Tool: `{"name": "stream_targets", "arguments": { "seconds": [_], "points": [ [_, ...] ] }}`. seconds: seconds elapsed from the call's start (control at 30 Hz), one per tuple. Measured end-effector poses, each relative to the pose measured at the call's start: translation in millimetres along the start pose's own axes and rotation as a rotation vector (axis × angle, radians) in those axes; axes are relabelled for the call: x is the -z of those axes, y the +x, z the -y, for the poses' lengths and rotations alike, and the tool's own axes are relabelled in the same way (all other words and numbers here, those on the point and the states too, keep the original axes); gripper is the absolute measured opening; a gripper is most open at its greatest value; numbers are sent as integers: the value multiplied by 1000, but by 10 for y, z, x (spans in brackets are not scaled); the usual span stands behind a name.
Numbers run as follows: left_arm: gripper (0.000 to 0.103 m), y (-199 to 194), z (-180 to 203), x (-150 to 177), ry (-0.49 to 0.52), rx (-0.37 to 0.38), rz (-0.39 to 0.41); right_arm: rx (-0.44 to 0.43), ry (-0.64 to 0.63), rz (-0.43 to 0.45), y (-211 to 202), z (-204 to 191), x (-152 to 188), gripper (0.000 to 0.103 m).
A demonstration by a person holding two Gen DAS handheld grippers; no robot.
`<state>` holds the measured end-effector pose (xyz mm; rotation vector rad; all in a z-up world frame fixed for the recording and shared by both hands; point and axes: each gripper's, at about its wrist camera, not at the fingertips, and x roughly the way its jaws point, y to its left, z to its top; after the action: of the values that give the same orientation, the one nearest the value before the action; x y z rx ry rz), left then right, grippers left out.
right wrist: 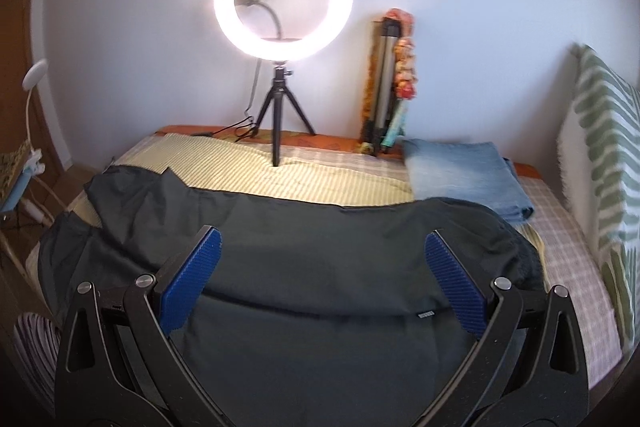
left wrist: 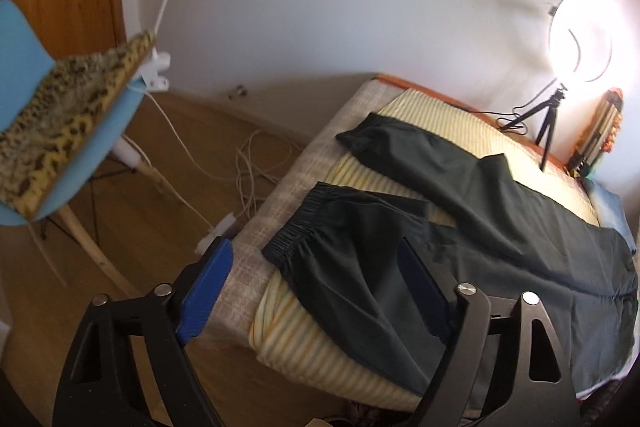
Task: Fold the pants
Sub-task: 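Move both tools to the elastic waistband and close on it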
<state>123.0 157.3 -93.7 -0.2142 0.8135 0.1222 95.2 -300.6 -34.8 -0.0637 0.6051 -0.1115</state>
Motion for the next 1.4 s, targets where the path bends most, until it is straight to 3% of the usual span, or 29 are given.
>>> {"name": "stream_targets", "arguments": {
  "seconds": [0.2,0.37,0.63,0.87,1.1,1.4],
  "points": [
    [76,312,-112,-306,-33,55,-21,-73,-183,-33,464,-397,-201,103],
    [75,589,-12,-652,10,92,-38,-102,-272,-73,990,-617,-398,103],
    [73,1079,281,-1129,95,142,-91,-187,-320,-193,1806,-801,-584,103],
    [73,1638,797,-1411,263,134,-163,-266,-266,-325,2461,-774,-641,103],
    [73,2110,1055,-1600,326,109,-203,-300,-258,-384,2812,-734,-567,103],
    [74,2553,1199,-1663,335,113,-264,-350,-282,-420,3115,-779,-534,102]
  ]
}}
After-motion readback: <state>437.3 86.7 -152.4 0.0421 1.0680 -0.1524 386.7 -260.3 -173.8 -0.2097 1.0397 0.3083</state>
